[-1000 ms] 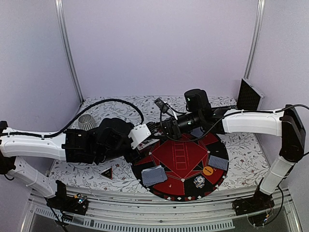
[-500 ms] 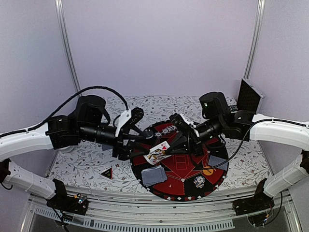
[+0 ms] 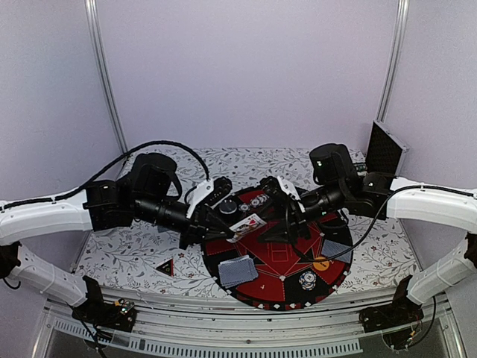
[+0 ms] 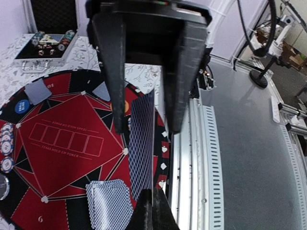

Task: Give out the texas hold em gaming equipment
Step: Pass from the right arm to the left, then place the poker card in the face-down deck piles.

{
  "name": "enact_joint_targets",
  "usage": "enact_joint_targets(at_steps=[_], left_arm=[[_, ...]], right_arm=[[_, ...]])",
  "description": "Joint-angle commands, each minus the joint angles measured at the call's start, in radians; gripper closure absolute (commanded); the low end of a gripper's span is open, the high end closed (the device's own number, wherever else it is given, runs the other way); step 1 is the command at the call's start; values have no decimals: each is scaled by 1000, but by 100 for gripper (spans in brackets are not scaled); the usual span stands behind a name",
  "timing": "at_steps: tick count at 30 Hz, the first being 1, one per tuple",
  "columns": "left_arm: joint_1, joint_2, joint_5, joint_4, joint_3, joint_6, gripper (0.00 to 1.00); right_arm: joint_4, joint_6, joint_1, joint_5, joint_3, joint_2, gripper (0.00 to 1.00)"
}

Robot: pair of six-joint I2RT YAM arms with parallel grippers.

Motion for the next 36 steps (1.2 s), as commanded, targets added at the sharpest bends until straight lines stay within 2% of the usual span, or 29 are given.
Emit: enact_joint_targets(at_steps=[1, 4, 6, 12, 15, 19, 24, 35, 36], left_arm=[[-67, -13, -401, -17, -33, 38, 100], [-178, 40, -733, -88, -37, 86, 100], [-238, 103, -834, -142, -22, 88, 100], [-360, 364, -1031, -332, 86, 2, 100], [-406, 462, -1202, -356, 103, -9, 100], [-414, 513, -1206, -325, 109, -12, 100], [-425, 485, -1148, -254, 59, 29, 100], [-430, 426, -1182, -36, -70, 167, 100], [-430, 428, -1179, -32, -71, 168, 97]], right_arm=[[76, 30, -16, 188, -74, -80, 25], [162, 120, -102, 241, -151, -163, 7], [190, 181, -173, 236, -191, -208, 1], [193, 236, -205, 230, -220, -243, 1], [199, 242, -206, 219, -221, -245, 1], [204, 240, -206, 197, -219, -246, 1], [207, 241, -205, 190, -225, -252, 1], [215, 246, -205, 163, -222, -255, 1], [215, 247, -206, 163, -223, -257, 1]])
